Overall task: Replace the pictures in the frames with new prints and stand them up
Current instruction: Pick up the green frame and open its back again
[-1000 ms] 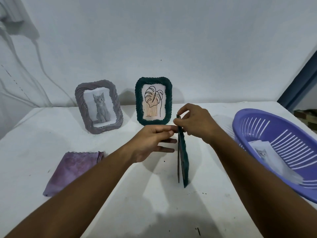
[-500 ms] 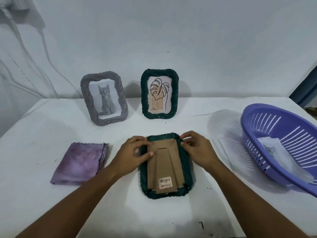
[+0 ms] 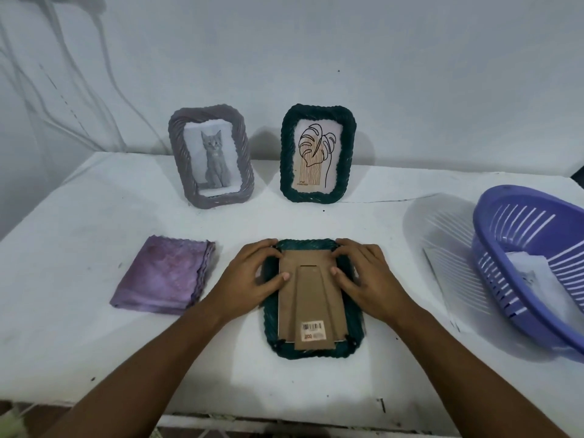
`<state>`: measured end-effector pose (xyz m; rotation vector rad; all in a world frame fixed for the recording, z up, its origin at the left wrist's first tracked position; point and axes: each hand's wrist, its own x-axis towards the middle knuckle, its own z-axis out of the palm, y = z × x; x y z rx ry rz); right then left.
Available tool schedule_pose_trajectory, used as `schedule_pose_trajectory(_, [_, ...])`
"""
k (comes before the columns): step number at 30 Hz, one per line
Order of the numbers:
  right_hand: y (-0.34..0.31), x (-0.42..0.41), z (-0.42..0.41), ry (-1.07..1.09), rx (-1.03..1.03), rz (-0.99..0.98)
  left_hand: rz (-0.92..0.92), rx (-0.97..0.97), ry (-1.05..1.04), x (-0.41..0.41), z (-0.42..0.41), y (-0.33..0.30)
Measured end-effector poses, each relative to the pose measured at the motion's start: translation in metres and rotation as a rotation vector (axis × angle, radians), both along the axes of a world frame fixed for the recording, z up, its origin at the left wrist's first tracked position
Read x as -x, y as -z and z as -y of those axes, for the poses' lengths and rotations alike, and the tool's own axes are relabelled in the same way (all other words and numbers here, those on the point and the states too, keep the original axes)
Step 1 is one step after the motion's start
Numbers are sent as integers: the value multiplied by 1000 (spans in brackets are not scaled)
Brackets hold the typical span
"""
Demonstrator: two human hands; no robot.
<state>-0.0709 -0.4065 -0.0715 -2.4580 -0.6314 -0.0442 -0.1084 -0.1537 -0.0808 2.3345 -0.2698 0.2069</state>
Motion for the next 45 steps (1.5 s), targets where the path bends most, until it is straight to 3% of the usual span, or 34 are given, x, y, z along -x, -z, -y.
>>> schedule_pose_trajectory(20, [10,-8,5,-9,40,85,21,-63,28,-9,-1,2])
schedule_pose_trajectory(37, [9,-11,3,-10,84,39,-36,-145,19,-16,3,-1])
schedule_pose_trajectory(42, [8,-10,4,-14,91,28,-54,-113,20,-13,2,-1])
schedule_pose_trajectory(45, [5,-1,10,1,-7,-15,-63,-22,21,-2,-1,-3])
